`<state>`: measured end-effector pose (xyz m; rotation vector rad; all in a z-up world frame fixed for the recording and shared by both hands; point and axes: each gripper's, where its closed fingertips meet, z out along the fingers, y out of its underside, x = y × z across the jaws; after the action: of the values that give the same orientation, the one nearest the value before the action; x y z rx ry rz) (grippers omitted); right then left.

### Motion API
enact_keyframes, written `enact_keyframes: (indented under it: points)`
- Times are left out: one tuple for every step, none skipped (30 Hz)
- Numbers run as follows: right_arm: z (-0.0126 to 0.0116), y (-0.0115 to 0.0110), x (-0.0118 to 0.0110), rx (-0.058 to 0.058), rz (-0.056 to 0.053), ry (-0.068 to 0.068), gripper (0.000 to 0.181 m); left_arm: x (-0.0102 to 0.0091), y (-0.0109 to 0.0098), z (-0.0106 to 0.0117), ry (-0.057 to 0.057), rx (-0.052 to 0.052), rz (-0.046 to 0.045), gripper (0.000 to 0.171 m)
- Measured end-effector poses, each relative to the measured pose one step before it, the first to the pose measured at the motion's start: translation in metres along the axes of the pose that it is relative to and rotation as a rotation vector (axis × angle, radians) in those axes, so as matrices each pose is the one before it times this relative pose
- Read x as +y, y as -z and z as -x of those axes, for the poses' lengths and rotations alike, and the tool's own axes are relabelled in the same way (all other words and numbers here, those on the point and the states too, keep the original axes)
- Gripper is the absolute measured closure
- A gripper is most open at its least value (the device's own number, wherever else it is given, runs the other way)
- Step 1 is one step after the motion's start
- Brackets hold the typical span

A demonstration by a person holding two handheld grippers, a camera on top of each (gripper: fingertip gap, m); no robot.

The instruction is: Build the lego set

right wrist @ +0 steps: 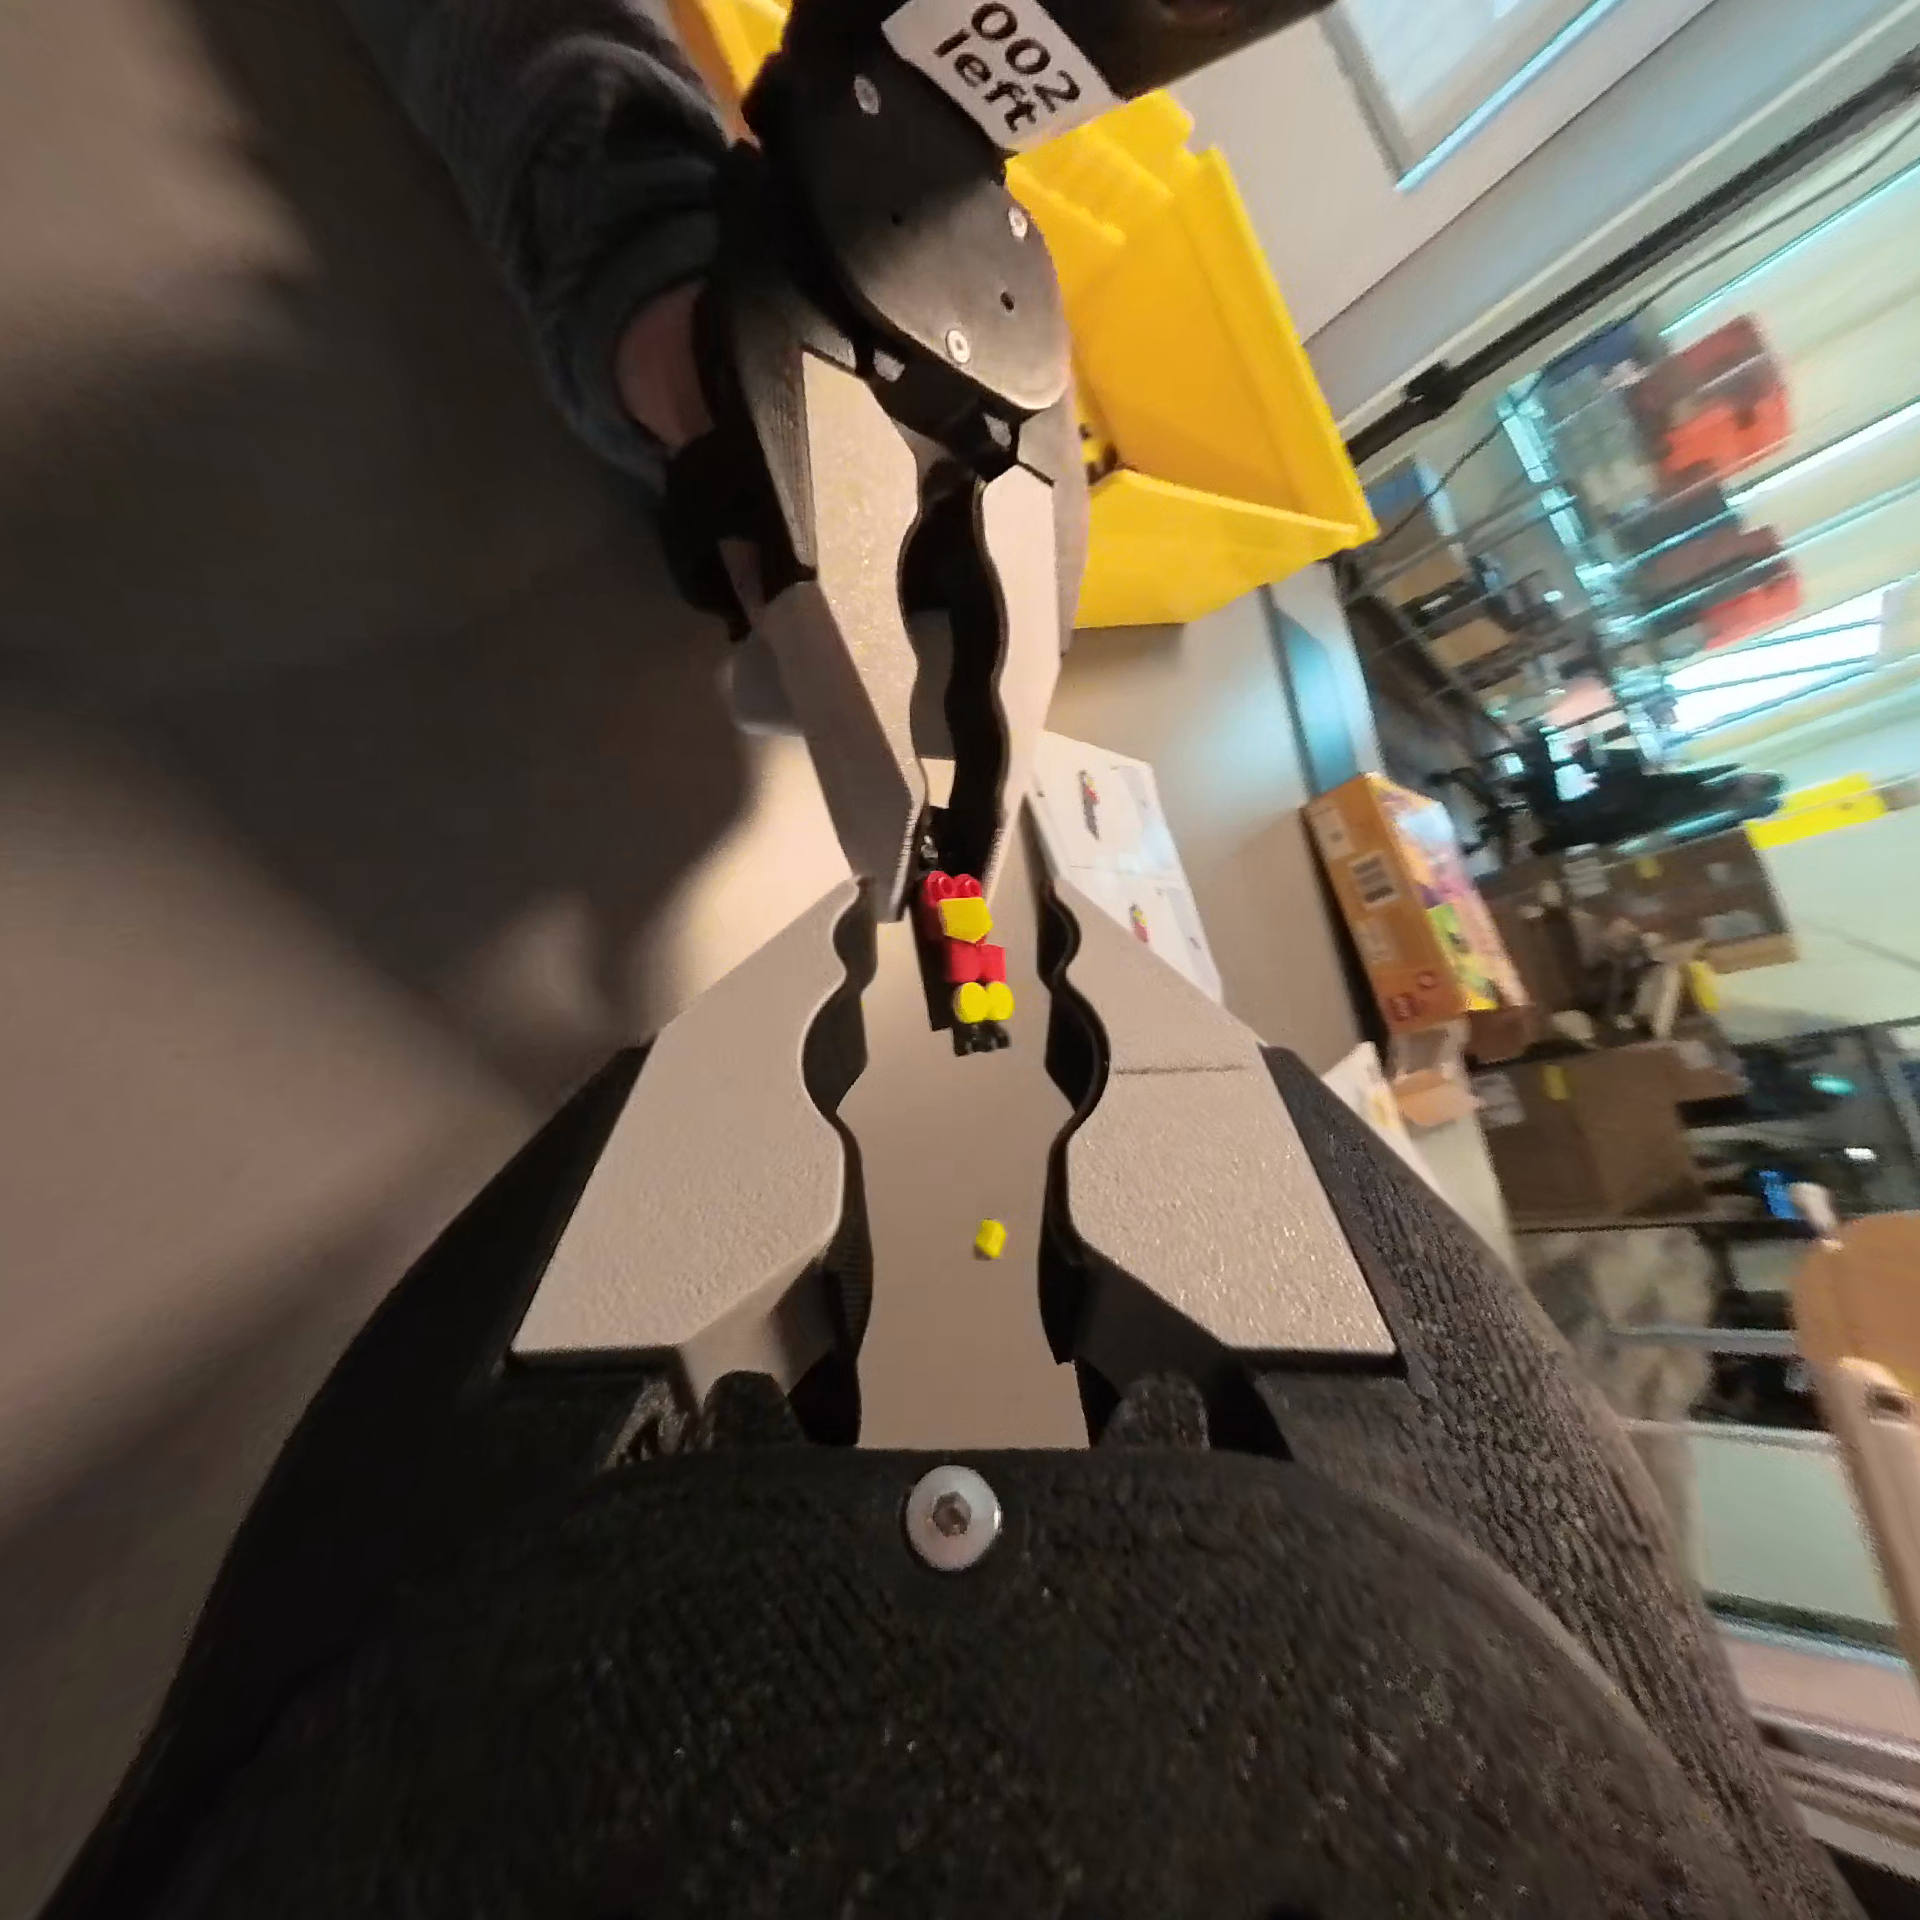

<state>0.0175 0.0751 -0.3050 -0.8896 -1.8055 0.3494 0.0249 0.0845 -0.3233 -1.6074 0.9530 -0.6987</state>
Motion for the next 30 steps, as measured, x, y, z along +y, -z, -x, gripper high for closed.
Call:
enact_keyframes:
  points:
    - [-0.00168, 0.00018, 0.00044, 0.0294, 0.0072, 0.0345, 0.153, 0.00008, -0.00017, 0.00002, 0.0005, 0.0011, 0.00094, 0.155]
    - [-0.00019, -0.00017, 0.00056, 0.0228, 0.0091, 0.0373, 0.154, 0.00005, -0.00001, 0.00012, 0.0023, 0.0012, 0.00030, 0.155]
    - [0.00087, -0.00052, 0.00036, 0.0162, 0.0080, 0.0328, 0.154, -0.00004, 0.00002, 0.00006, 0.0028, 0.0017, -0.00047, 0.155]
    - [0.00082, -0.00072, 0.00062, 0.0166, 0.0105, 0.0322, 0.155, -0.00004, 0.00002, -0.00005, 0.0023, 0.0028, -0.00051, 0.155]
    - [0.00162, -0.00082, 0.00115, 0.0138, 0.0134, 0.0369, 0.154, 0.00000, -0.00007, -0.00015, 0.0023, 0.0037, 0.00006, 0.155]
    - [0.00122, -0.00081, 0.00067, 0.0168, 0.0106, 0.0392, 0.155, 0.00014, -0.00007, -0.00040, 0.0024, 0.0055, 0.00034, 0.155]
    - [0.00130, -0.00043, -0.00023, 0.0148, 0.0048, 0.0349, 0.154, 0.00003, -0.00006, -0.00033, 0.0032, 0.0062, 0.00026, 0.155]
    - [0.00091, -0.00046, -0.00012, 0.0130, 0.0059, 0.0284, 0.155, 0.00004, 0.00002, -0.00030, 0.0042, 0.0058, 0.00018, 0.155]
    - [0.00081, -0.00031, -0.00003, 0.0115, 0.0058, 0.0253, 0.155, 0.00001, -0.00014, -0.00020, 0.0047, 0.0057, 0.00035, 0.155]
    - [-0.00032, -0.00023, 0.00012, 0.0163, 0.0059, 0.0222, 0.154, 0.00008, -0.00010, 0.00003, 0.0047, 0.0041, 0.00088, 0.156]
    - [-0.00013, -0.00016, 0.00000, 0.0128, 0.0042, 0.0165, 0.154, 0.00002, -0.00002, 0.00049, 0.0049, 0.0004, 0.00022, 0.156]
    - [0.00029, -0.00008, -0.00020, 0.0073, 0.0018, 0.0061, 0.155, -0.00005, -0.00001, 0.00016, 0.0045, 0.0024, -0.00036, 0.156]
    - [0.00044, -0.00013, 0.00026, 0.0031, 0.0015, -0.0044, 0.156, -0.00004, 0.00004, 0.00020, 0.0037, 0.0019, -0.00034, 0.156]
    - [0.00025, -0.00015, 0.00025, 0.0024, -0.0003, -0.0089, 0.157, 0.00009, -0.00011, 0.00026, 0.0019, 0.0001, 0.00015, 0.156]
    - [0.00016, -0.00003, 0.00015, 0.0020, -0.0022, -0.0080, 0.157, 0.00004, -0.00002, 0.00003, 0.0003, 0.0003, 0.00037, 0.156]
    - [0.00049, 0.00008, 0.00008, -0.0005, -0.0025, -0.0069, 0.158, 0.00002, -0.00010, -0.00012, -0.0001, 0.0012, 0.00038, 0.156]
    - [0.00031, -0.00017, 0.00028, 0.0001, -0.0013, -0.0074, 0.158, 0.00015, -0.00004, 0.00009, 0.0001, 0.0000, 0.00049, 0.156]
    - [0.00004, -0.00006, 0.00018, 0.0008, -0.0018, -0.0075, 0.158, 0.00005, -0.00009, 0.00006, 0.0001, -0.0002, 0.00057, 0.156]
    - [0.00002, -0.00004, 0.00010, 0.0008, -0.0027, -0.0070, 0.158, 0.00000, -0.00004, 0.00004, 0.0003, 0.0002, 0.00008, 0.156]
    - [-0.00008, 0.00004, 0.00010, 0.0012, -0.0030, -0.0062, 0.158, -0.00003, -0.00005, 0.00003, 0.0002, 0.0003, -0.00010, 0.156]
    - [-0.00012, -0.00005, 0.00016, 0.0016, -0.0025, -0.0053, 0.158, 0.00005, -0.00001, 0.00014, 0.0003, -0.0002, -0.00041, 0.155]
    - [0.00003, -0.00014, 0.00020, 0.0007, -0.0022, -0.0047, 0.158, -0.00002, -0.00005, 0.00007, 0.0005, -0.0001, -0.00008, 0.155]
    - [0.00010, 0.00010, 0.00000, 0.0000, -0.0027, -0.0040, 0.158, 0.00004, -0.00002, 0.00000, 0.0001, 0.0006, 0.00038, 0.155]
    - [0.00025, -0.00018, 0.00014, -0.0011, -0.0020, -0.0055, 0.159, 0.00002, 0.00001, 0.00004, -0.0002, -0.0002, 0.00012, 0.155]
    - [0.00033, -0.00018, 0.00015, -0.0015, -0.0019, -0.0061, 0.159, 0.00007, -0.00008, 0.00007, 0.0002, -0.0003, 0.00075, 0.155]
    - [0.00012, -0.00005, 0.00008, -0.0018, -0.0022, -0.0049, 0.159, -0.00002, -0.00009, 0.00012, 0.0006, 0.0001, 0.00008, 0.156]
    - [0.00031, -0.00013, 0.00020, -0.0031, -0.0015, -0.0059, 0.160, 0.00011, -0.00006, 0.00004, 0.0003, 0.0002, 0.00020, 0.156]
    - [-0.00003, -0.00005, 0.00006, -0.0005, -0.0014, -0.0049, 0.160, 0.00007, -0.00004, -0.00004, 0.0000, 0.0000, 0.00065, 0.155]
    - [-0.00013, 0.00003, -0.00001, 0.0009, -0.0024, -0.0027, 0.160, -0.00010, 0.00003, -0.00001, 0.0001, 0.0004, -0.00085, 0.156]
    - [-0.00017, 0.00004, 0.00005, 0.0010, -0.0014, -0.0038, 0.160, -0.00006, 0.00001, 0.00007, 0.0002, 0.0004, -0.00046, 0.156]
